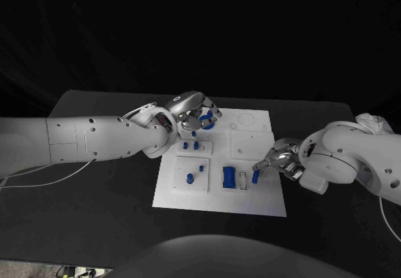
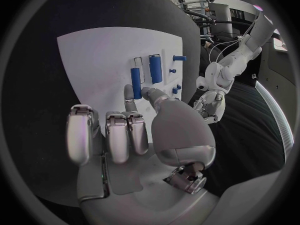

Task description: Assemble the parts on the task board

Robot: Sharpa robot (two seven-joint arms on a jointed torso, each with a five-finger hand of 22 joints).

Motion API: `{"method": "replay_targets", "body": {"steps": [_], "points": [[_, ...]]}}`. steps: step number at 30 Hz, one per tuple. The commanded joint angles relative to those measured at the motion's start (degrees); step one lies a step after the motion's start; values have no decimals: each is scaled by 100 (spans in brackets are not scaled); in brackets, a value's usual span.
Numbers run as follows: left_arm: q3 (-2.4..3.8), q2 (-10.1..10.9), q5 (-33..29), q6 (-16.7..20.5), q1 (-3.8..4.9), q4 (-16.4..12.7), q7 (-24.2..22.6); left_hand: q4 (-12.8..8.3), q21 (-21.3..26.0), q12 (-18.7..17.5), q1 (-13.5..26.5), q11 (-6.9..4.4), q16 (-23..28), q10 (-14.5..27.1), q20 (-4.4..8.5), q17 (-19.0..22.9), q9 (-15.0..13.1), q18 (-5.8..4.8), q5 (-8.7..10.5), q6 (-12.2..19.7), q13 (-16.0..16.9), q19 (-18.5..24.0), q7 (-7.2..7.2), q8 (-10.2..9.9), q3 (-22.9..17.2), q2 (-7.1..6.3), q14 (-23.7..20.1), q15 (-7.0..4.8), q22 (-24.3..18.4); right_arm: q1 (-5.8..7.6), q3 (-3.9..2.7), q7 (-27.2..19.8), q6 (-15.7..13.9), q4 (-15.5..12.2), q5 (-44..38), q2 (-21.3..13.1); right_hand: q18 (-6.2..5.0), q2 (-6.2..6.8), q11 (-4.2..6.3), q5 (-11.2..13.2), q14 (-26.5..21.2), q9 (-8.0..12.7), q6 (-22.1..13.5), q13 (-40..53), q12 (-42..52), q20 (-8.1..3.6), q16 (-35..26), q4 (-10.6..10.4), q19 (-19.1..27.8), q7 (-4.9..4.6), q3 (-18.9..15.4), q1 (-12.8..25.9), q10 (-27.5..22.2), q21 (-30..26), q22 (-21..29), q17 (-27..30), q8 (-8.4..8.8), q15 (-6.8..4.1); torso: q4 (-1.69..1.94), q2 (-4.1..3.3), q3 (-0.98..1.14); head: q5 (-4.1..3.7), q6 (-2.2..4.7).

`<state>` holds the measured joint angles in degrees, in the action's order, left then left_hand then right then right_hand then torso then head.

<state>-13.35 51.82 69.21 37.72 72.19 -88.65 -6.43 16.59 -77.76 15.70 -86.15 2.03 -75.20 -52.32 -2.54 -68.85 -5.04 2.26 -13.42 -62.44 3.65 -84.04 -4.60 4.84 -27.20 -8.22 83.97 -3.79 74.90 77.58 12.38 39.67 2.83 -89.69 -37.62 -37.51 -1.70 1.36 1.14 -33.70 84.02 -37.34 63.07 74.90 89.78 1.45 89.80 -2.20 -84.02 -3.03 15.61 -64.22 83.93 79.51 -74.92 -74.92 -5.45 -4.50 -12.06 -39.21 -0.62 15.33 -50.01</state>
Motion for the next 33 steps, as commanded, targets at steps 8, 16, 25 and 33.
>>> {"method": "replay_targets", "body": {"steps": [8,16,25,33], "points": [[4,-36,-21,-141,-2,9,4,-4,36,-3,-70,14,37,-47,-45,7,-8,38,-19,-25,-1,-81,-1,25,-34,-4,153,52,1160,-71,0,-56,408,225,190,292,-59,-27,40,160,598,-26,-12,1510,22,-31,20,465,-342,30,425,90,607,-36,-1191,-1508,-47,-55,-10,2,-1,1,1],[4,-59,-21,-153,-3,22,-18,-5,47,-7,-75,19,46,-47,-48,18,-5,40,-21,-9,-3,-75,-1,16,-37,-6,146,56,1157,-154,0,-84,466,356,209,466,-68,-57,29,308,598,-36,-87,1510,22,-31,20,464,-330,14,414,130,607,-89,-1177,-1508,-41,-49,-9,5,0,-11,1],[4,-61,-21,-178,-3,18,-21,-5,58,-11,-80,21,53,-46,-51,27,-3,42,-22,5,-4,-70,0,9,-41,-6,142,59,1154,-213,-1,-95,451,465,175,568,-89,-59,13,351,598,-36,-157,1510,22,-26,20,455,-304,-6,396,174,607,-197,-1147,-1508,-26,-38,-3,5,-2,-7,1],[4,-69,-21,-164,-4,17,-52,-6,59,-16,-88,22,53,-45,-54,26,0,42,-25,26,-5,-69,7,-2,-47,-6,138,63,1154,-249,-1,-36,517,514,24,621,-108,-63,-15,1048,598,-43,-251,1510,22,-2,20,431,-279,-30,281,289,607,-310,-1117,-1508,-28,-11,-4,4,0,22,1]]}}
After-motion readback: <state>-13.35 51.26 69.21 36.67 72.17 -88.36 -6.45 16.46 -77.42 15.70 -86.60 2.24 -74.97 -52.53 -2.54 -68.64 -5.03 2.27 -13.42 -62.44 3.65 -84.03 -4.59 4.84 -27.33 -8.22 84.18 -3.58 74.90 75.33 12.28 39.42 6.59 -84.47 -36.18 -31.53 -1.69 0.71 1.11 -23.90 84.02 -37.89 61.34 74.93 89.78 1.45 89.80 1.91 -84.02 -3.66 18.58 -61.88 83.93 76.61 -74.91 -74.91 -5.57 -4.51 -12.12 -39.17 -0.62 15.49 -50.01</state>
